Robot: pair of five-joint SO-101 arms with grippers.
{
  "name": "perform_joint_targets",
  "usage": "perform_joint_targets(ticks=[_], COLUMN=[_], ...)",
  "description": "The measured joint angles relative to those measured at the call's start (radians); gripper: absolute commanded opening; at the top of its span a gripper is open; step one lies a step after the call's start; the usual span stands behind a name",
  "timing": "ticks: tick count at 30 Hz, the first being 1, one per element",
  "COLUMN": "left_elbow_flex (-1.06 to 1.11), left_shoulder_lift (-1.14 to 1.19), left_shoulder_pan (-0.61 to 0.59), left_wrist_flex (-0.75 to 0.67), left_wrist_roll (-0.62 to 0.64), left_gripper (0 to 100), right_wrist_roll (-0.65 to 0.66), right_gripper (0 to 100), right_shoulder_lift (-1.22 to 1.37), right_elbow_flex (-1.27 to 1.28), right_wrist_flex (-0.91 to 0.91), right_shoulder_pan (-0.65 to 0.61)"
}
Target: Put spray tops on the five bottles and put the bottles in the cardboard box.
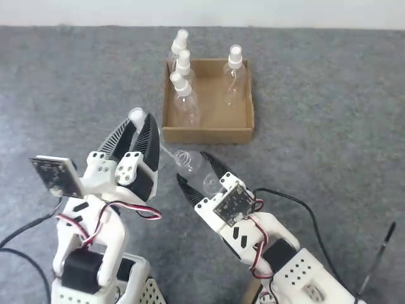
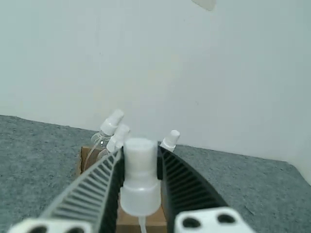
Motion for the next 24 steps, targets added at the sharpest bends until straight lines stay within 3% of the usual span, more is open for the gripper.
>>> perform_joint_targets(ticks=[10, 15, 24], left_elbow_flex=[0.0, 0.0, 0.0], left_shoulder_lift=[0.0, 0.0, 0.0], left_shoulder_pan=[0.104, 0.115, 0.118], left_wrist_flex=[0.0, 0.017, 0.051], left_wrist_roll=[-0.068, -0.089, -0.089], left_gripper=[8, 8, 18], right_wrist_roll=[0.089, 0.098, 0.103], right_gripper=[5.8, 5.8, 5.8], right_shoulder_lift=[0.0, 0.0, 0.0], right_elbow_flex=[-0.002, -0.002, -0.002], right_wrist_flex=[-0.006, -0.006, -0.006], right_shoulder_pan=[-0.044, -0.044, -0.044])
